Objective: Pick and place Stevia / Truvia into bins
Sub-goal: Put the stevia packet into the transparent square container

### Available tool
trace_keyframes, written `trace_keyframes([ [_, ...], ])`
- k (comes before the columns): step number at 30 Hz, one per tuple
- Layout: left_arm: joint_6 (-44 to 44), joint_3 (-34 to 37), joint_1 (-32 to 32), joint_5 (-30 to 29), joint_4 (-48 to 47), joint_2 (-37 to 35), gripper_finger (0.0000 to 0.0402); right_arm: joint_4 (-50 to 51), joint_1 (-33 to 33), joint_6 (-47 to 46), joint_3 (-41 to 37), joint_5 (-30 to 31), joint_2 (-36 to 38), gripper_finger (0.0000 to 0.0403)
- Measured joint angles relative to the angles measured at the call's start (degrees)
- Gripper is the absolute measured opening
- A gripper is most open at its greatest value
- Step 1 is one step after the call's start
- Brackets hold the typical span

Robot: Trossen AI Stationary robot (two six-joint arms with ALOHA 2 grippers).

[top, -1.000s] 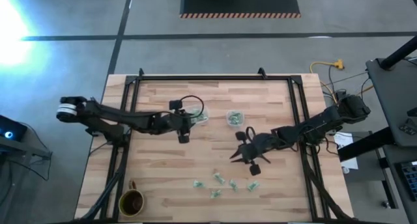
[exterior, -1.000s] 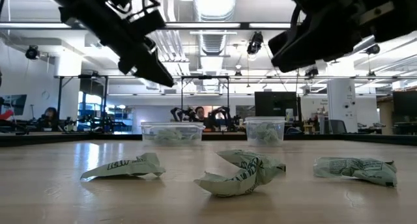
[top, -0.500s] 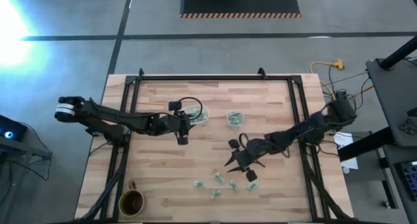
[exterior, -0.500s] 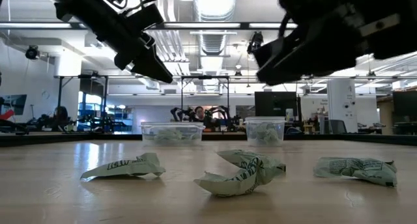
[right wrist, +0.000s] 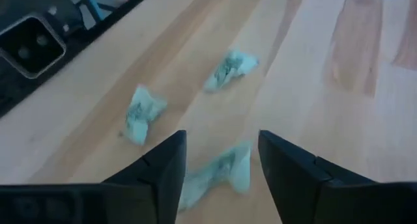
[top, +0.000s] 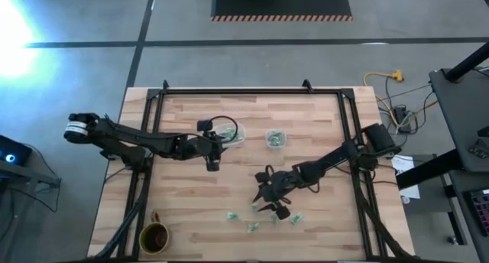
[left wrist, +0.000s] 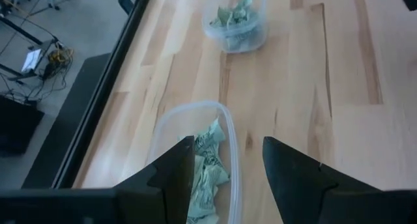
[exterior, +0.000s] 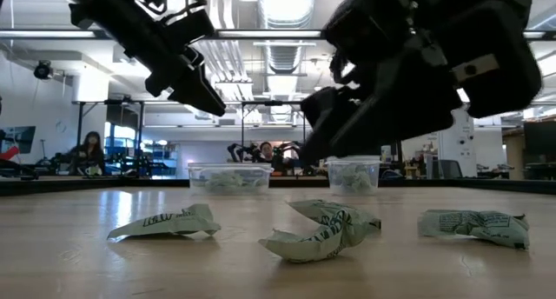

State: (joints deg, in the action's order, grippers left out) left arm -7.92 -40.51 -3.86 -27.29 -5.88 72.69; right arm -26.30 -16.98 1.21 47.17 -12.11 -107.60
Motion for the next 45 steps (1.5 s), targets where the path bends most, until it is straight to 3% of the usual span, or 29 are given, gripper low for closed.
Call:
trace_keyframes([
  [8,0.2,0.0,0.0,0.0,-0.6,-0.2,0.0164,1.0,0.0,-0.7,1.6,0.0,-2.2,0.0205],
  [27,0.3,0.0,0.0,0.0,-0.8,-0.1,0.0164,12.3,0.0,0.5,9.0,0.1,-6.9,0.0203],
  [45,0.3,0.0,0.0,0.0,-0.7,-0.1,0.0164,12.6,0.0,3.8,8.9,0.1,-6.0,0.0074],
])
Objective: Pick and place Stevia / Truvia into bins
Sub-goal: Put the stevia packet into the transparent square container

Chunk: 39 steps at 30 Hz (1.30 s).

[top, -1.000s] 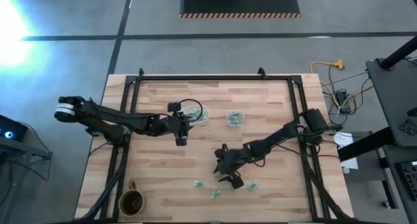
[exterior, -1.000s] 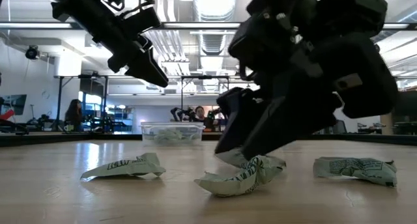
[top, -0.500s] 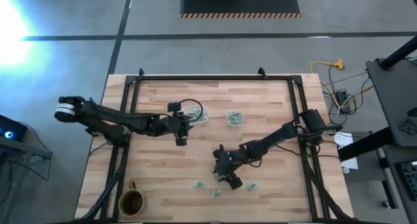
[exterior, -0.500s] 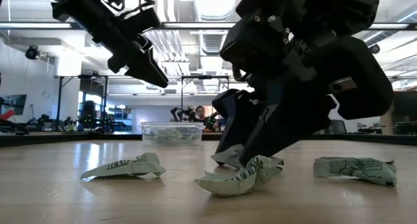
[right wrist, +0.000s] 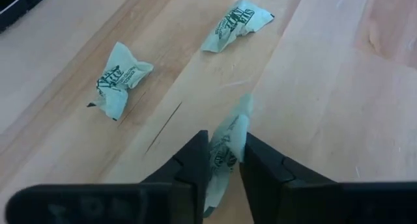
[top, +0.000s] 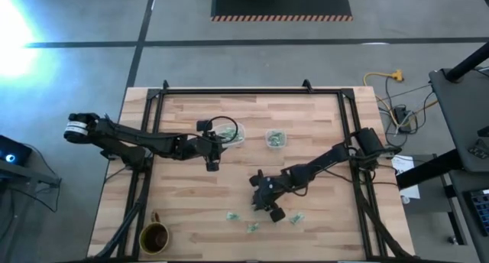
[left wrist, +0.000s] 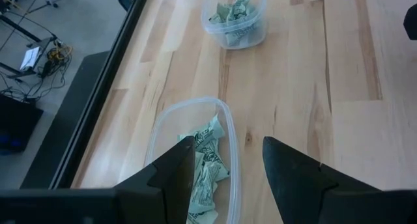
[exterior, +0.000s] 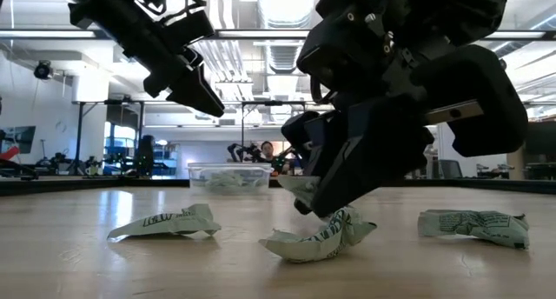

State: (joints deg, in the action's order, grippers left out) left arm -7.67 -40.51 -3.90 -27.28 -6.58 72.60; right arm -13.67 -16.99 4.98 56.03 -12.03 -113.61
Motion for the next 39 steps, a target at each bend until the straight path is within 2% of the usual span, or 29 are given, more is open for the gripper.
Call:
trace_keyframes([
  [8,0.0,0.0,0.0,0.0,0.0,0.0,0.0164,0.4,0.0,1.2,0.0,0.0,1.1,0.0038],
  [14,0.0,0.0,0.0,0.0,0.0,0.0,0.0164,3.3,0.0,2.2,0.0,0.0,3.6,0.0033],
  [19,0.0,0.0,0.0,0.0,0.0,0.0,0.0164,8.2,0.0,5.0,0.0,0.9,8.6,0.0033],
  [23,-0.1,0.0,0.0,0.0,0.1,0.0,0.0164,13.8,0.0,7.0,0.0,9.1,13.9,0.0033],
  [27,-0.1,0.0,0.0,0.0,0.0,0.0,0.0164,19.1,0.2,7.2,-0.7,22.0,18.7,0.0033],
  [31,-0.1,0.0,0.0,0.0,0.1,0.0,0.0164,20.0,0.9,8.0,-3.4,33.8,22.6,0.0033],
  [33,-0.1,0.0,0.0,0.0,0.0,0.0,0.0164,19.7,1.9,8.1,-4.8,36.1,24.2,0.0033],
  [39,-0.1,0.0,0.0,0.0,0.2,0.0,0.0164,18.8,7.0,7.2,-9.9,36.5,27.6,0.0033],
])
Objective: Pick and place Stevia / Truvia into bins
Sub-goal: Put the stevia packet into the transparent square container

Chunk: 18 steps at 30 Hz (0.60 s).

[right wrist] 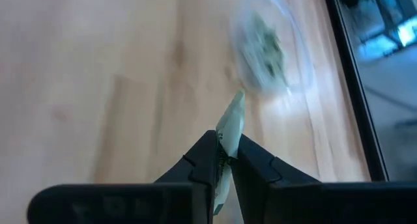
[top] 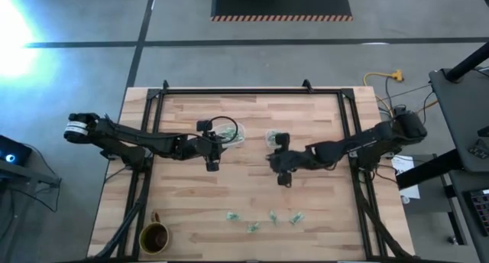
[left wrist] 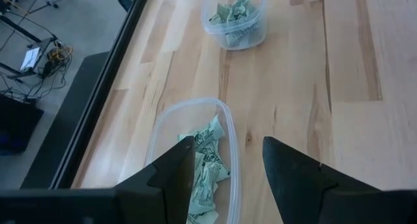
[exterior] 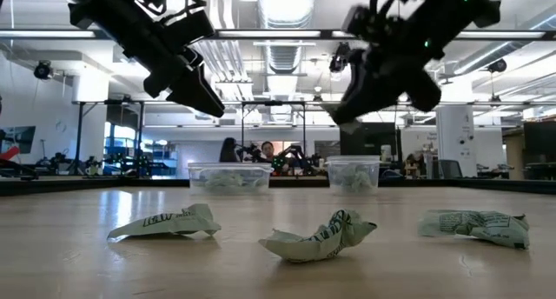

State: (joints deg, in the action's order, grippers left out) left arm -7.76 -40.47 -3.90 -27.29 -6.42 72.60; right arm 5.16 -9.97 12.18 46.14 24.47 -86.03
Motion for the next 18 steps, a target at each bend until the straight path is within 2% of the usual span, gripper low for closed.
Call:
trace_keyframes([
  [8,0.0,0.0,0.0,0.0,0.1,0.0,0.0164,-3.1,7.9,-1.3,-3.5,-0.3,0.6,0.0033],
  [18,-0.1,0.0,0.0,0.0,0.1,0.0,0.0164,-5.5,10.8,-0.2,-5.3,-0.4,0.6,0.0033],
])
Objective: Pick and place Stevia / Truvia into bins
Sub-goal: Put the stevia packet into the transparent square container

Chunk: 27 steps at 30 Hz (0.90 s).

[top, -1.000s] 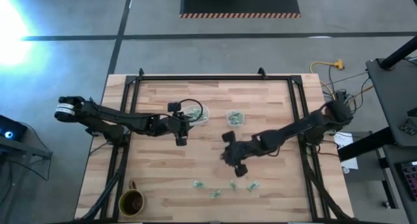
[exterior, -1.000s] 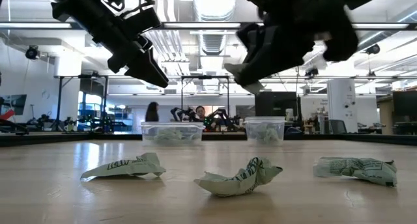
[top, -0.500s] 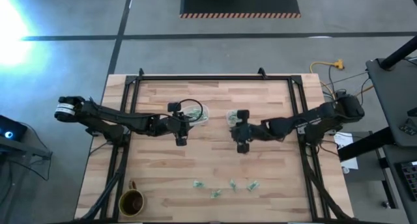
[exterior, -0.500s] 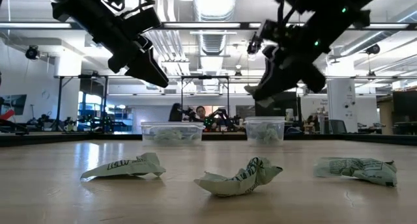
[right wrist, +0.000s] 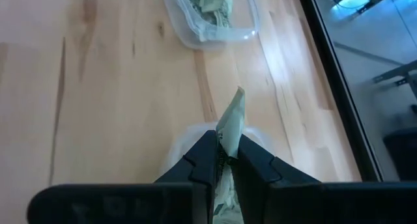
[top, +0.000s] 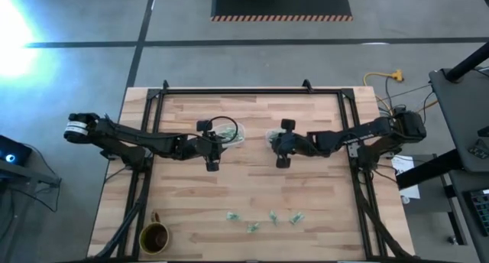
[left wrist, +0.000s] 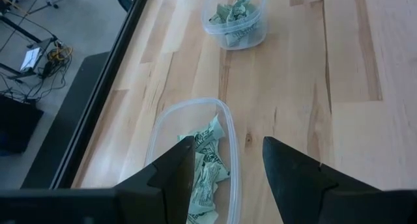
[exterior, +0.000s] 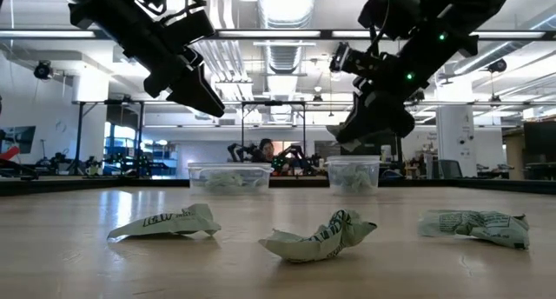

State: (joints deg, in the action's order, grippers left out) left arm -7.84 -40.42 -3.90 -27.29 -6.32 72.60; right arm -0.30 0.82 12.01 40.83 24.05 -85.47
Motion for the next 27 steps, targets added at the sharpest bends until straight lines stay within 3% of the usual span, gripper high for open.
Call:
trace_keyframes([
  [27,0.0,0.0,0.0,0.0,0.0,0.0,0.0164,0.0,2.2,-3.0,-1.8,7.3,0.0,0.0034],
])
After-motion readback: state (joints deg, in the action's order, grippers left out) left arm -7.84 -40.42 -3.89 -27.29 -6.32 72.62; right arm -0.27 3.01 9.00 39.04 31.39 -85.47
